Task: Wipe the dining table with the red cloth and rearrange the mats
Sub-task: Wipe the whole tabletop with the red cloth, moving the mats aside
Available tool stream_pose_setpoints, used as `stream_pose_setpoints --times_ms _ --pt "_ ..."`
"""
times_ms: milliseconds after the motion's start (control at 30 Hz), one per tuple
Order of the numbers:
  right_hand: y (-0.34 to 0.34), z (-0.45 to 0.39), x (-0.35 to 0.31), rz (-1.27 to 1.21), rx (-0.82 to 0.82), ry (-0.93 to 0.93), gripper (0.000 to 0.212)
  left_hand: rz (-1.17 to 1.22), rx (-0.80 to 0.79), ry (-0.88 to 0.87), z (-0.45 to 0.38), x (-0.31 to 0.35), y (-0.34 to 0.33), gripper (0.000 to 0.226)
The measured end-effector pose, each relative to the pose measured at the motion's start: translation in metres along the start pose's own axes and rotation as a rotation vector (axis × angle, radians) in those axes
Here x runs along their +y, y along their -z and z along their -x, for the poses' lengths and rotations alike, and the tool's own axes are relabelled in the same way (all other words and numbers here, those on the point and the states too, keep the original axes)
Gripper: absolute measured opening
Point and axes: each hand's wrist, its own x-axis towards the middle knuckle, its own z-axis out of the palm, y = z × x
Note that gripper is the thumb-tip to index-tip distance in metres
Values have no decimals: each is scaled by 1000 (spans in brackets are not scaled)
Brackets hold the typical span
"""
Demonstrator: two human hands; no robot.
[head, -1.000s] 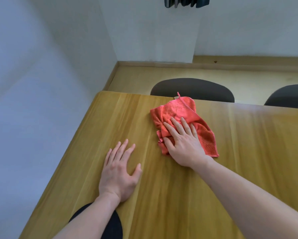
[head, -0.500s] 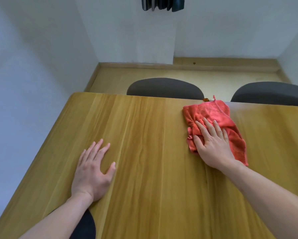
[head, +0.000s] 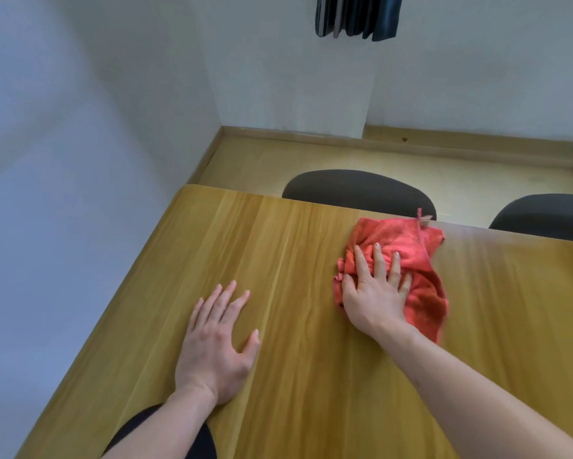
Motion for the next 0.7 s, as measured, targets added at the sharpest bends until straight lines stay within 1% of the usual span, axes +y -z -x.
stream_pose_setpoints --times_ms 233,400,467,533,600,700 --pt "-30 -10 -106 -30 -138 284 66 9 9 -13 0 0 3 71" --pt "-34 -15 -168 -18 -347 490 68 64 45 -17 0 1 2 69" --pt "-36 -13 -180 -24 -386 549 65 48 46 -11 0 0 0 68" --pt "-39 -11 -180 -50 -379 582 62 43 42 -10 0 0 0 68" --pt "-41 -7 -170 -92 -337 607 57 66 50 -13 -1 0 -1 67" --pt "-43 5 -137 -145 -211 619 51 62 40 -5 -2 -3 -2 70"
